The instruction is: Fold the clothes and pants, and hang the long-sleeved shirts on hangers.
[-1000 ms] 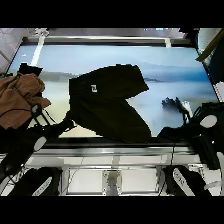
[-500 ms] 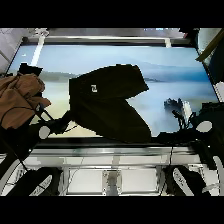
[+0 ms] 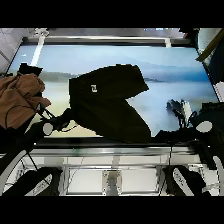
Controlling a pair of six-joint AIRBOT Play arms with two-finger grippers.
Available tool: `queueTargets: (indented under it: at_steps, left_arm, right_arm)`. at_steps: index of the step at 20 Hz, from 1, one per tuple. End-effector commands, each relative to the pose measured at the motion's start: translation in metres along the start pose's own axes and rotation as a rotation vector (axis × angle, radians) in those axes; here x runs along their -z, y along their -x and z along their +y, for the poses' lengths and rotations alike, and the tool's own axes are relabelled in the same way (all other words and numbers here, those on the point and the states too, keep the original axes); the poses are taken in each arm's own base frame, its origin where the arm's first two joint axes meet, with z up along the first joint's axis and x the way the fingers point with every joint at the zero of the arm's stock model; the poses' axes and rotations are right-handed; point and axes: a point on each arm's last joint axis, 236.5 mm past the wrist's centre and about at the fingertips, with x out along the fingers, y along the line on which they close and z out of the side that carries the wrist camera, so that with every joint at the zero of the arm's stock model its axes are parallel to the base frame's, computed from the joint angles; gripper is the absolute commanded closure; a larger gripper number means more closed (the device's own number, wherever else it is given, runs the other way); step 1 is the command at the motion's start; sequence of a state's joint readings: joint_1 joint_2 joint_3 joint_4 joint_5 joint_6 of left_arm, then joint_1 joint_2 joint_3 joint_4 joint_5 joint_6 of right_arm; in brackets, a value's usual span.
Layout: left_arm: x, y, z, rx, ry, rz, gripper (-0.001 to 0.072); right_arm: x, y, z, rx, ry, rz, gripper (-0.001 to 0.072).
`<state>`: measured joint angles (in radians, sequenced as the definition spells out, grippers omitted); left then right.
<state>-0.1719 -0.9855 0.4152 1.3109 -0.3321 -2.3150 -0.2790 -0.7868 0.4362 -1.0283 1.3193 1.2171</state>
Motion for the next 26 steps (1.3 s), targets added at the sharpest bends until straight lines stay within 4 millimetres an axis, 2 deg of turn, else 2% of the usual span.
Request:
queueTargets:
  at_steps: [1, 5, 8, 9, 11, 13, 15, 19, 20, 21, 22, 23, 25, 26]
  left_arm:
    - [-0.004, -0.007, 0.000, 0.002, -0.027, -0.014, 0.0690]
    - [-0.005, -0.004, -0.003, 0.014, -0.038, -0.020, 0.0690]
    - [-0.011, 0.008, -0.014, 0.051, -0.081, -0.045, 0.0690]
    - [-0.012, 0.013, -0.018, 0.062, -0.084, -0.051, 0.0690]
    - [-0.014, 0.021, -0.024, 0.082, -0.112, -0.063, 0.0690]
    - [-0.014, 0.027, -0.026, 0.089, -0.135, -0.064, 0.0690]
    - [-0.011, 0.028, -0.024, 0.080, -0.136, -0.051, 0.0690]
    - [-0.002, 0.027, -0.016, 0.048, -0.158, -0.012, 0.0690]
    - [-0.001, 0.027, -0.014, 0.041, -0.192, -0.005, 0.0690]
    - [0.003, 0.027, -0.011, 0.029, -0.232, 0.011, 0.0691]
    - [0.008, 0.029, -0.007, 0.014, -0.276, 0.032, 0.0691]
    - [0.012, 0.032, -0.001, -0.011, -0.326, 0.055, 0.0691]
    - [0.014, 0.051, 0.017, -0.114, -0.466, 0.108, 0.0691]
    - [0.008, 0.070, 0.026, -0.181, -0.549, 0.127, 0.0691]
  right_arm:
    - [-0.013, 0.000, -0.002, 0.008, -0.004, -0.057, 0.0226]
    - [-0.015, 0.001, -0.002, 0.008, -0.005, -0.064, 0.0226]
    - [-0.024, -0.003, 0.010, -0.054, -0.039, -0.108, 0.0211]
    - [-0.027, -0.006, 0.012, -0.075, -0.058, -0.132, 0.0195]
    - [-0.031, -0.016, 0.005, -0.071, -0.094, -0.165, 0.0195]
    - [-0.025, -0.030, -0.001, -0.079, -0.130, -0.136, 0.0195]
    - [-0.013, -0.046, 0.009, -0.132, -0.116, -0.075, 0.0195]
    - [0.006, -0.070, 0.050, -0.244, -0.028, 0.033, 0.0208]
    - [0.011, -0.074, 0.058, -0.258, -0.010, 0.055, 0.0290]
    - [0.016, -0.076, 0.062, -0.258, 0.010, 0.072, 0.0413]
    - [0.020, -0.076, 0.066, -0.266, 0.022, 0.087, 0.0611]
    - [0.026, -0.073, 0.072, -0.291, 0.023, 0.110, 0.0707]
    - [0.042, -0.058, 0.090, -0.354, 0.064, 0.183, 0.0707]
    - [0.049, -0.047, 0.100, -0.385, 0.095, 0.211, 0.0707]
